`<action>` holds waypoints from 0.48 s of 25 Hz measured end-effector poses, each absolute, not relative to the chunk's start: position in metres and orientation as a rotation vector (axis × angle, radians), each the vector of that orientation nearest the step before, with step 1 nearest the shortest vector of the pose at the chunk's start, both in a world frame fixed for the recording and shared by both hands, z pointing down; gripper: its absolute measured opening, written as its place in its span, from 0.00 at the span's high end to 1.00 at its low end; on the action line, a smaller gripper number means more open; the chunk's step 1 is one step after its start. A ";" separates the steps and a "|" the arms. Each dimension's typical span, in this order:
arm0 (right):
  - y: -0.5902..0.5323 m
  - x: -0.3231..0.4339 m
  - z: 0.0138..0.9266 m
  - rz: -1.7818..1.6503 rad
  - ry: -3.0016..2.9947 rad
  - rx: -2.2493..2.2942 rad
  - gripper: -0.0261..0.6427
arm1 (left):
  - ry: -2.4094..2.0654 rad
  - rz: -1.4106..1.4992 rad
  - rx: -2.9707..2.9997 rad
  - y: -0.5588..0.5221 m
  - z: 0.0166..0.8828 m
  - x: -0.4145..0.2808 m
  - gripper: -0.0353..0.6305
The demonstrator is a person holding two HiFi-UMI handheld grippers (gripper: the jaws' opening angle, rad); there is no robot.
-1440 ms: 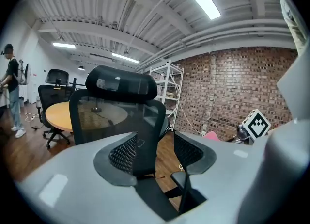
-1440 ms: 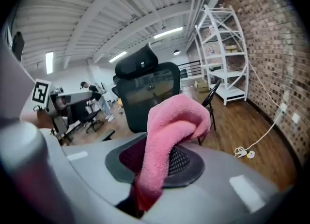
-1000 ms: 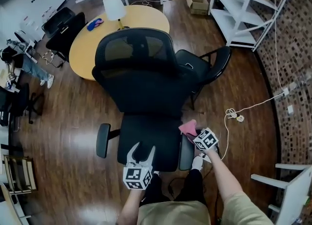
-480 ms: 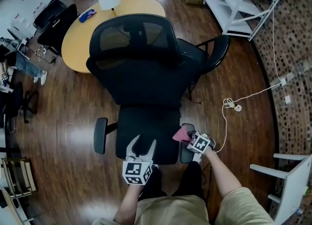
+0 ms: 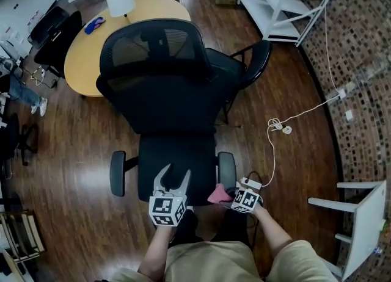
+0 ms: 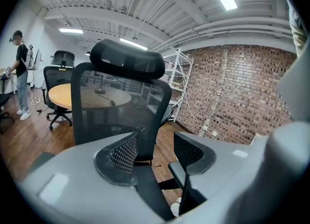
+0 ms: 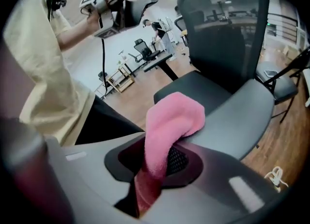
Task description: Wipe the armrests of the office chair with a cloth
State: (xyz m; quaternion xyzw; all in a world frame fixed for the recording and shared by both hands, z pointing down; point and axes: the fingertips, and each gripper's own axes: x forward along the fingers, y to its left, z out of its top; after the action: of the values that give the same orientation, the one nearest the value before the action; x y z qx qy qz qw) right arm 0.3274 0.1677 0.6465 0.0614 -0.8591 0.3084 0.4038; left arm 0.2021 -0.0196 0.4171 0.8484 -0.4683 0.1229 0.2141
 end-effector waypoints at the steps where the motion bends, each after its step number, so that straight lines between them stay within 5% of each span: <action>1: 0.154 0.332 0.642 0.788 -2.194 0.189 0.85 | -1.294 0.340 2.358 -0.018 0.416 0.206 0.63; 12: -0.052 0.402 0.650 0.606 -2.112 0.532 0.85 | -1.341 0.379 2.303 -0.003 0.425 0.207 0.63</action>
State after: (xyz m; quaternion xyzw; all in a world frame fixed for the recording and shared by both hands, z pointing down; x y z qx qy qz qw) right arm 0.4024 -0.0519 0.6497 0.2128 -0.8450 0.2426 0.4265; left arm 0.2075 -0.0027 0.4245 0.8341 -0.4855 0.1372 0.2229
